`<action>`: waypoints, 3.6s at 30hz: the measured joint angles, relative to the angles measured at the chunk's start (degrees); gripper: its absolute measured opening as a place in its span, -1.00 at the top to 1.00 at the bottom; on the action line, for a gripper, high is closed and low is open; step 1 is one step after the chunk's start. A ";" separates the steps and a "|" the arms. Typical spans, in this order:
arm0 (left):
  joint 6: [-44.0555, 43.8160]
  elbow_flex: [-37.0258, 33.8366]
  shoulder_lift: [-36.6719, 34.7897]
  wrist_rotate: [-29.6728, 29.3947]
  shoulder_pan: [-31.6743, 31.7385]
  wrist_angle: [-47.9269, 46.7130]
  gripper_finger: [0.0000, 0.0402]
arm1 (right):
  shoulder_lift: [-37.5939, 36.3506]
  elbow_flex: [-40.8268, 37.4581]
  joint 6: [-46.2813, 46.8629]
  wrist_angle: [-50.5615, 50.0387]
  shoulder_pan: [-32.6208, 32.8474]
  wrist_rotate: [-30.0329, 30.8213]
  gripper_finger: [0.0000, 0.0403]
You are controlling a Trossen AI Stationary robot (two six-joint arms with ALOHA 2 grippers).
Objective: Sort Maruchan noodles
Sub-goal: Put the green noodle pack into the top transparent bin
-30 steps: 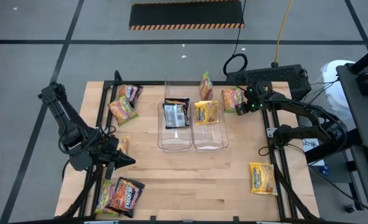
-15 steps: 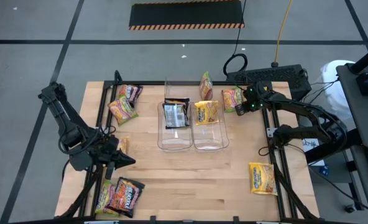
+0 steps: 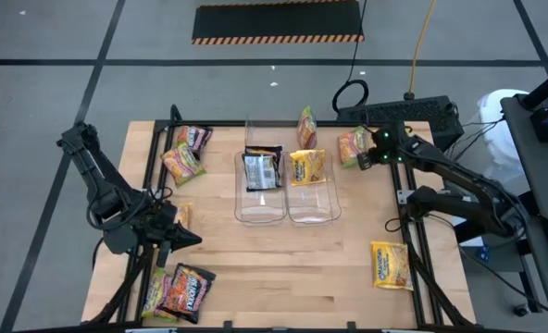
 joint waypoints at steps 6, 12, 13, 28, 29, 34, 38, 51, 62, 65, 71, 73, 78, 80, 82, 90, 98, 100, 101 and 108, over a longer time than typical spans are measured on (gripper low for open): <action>0.29 0.00 -0.02 0.00 0.00 0.05 0.96 | -7.22 0.00 0.63 -4.66 0.78 1.19 1.00; 0.67 0.00 0.00 0.00 0.00 0.06 0.96 | -12.06 0.00 0.73 -6.28 1.76 1.23 1.00; 0.67 0.00 0.00 0.00 0.00 0.06 0.96 | -12.63 0.00 0.98 -6.29 1.91 1.23 1.00; 1.61 0.00 0.00 -0.02 0.00 0.04 0.96 | -16.00 6.12 0.53 -6.64 4.91 4.30 1.00; 1.61 0.00 0.00 -0.02 0.00 0.06 0.96 | -15.98 7.06 0.33 -6.62 5.10 4.37 1.00; 1.65 0.00 0.00 -0.11 0.00 0.01 0.96 | -15.89 11.22 -0.95 -6.12 6.02 4.50 1.00; 1.82 0.00 0.00 -0.58 0.00 -0.03 0.96 | -15.68 14.38 -1.86 -6.08 7.04 5.73 1.00; 1.85 0.00 0.00 -0.96 0.00 -0.10 0.96 | -10.15 21.79 -5.45 3.32 12.19 2.31 1.00; 1.85 0.00 0.00 -0.96 -0.01 -0.12 0.96 | 5.77 29.89 -9.29 9.77 18.90 0.69 1.00; 2.11 0.00 0.00 -0.96 0.00 -0.14 0.96 | 10.32 33.67 -10.88 10.35 20.46 0.71 1.00; 2.19 0.00 0.00 -0.96 0.00 -0.45 0.96 | 19.17 39.42 -14.72 10.23 22.36 0.67 1.00; 2.17 0.00 0.00 -0.94 -0.01 -0.44 0.96 | 21.63 40.31 -15.04 10.39 22.43 0.45 1.00; 2.15 0.00 0.00 -0.94 0.00 -0.42 0.96 | 26.79 40.46 -15.27 12.15 22.27 -6.64 1.00; 2.15 0.00 0.00 -0.94 -0.02 -0.42 0.96 | 28.27 40.46 -15.44 12.62 22.28 -8.22 1.00; 2.13 0.00 0.00 -0.94 0.00 -0.39 0.96 | 29.66 40.46 -15.83 12.97 22.32 -9.59 1.00; 1.72 0.00 0.00 -0.97 0.00 -0.32 0.96 | 32.54 40.46 -18.48 13.26 20.78 -12.87 1.00; 1.71 0.00 -0.01 -0.98 -0.01 -0.32 0.96 | 32.57 40.46 -19.32 11.54 15.98 -12.76 1.00; 1.63 0.00 0.00 -1.00 -0.02 -0.32 0.96 | 32.63 40.44 -19.50 11.48 14.85 -12.78 1.00; 1.59 0.00 -0.01 -1.01 -0.01 -0.32 0.96 | 32.86 40.35 -19.75 11.61 14.42 -12.80 1.00; 1.32 0.00 0.00 -1.06 -0.02 -0.20 0.96 | 36.15 40.13 -21.04 10.15 12.30 -16.00 1.00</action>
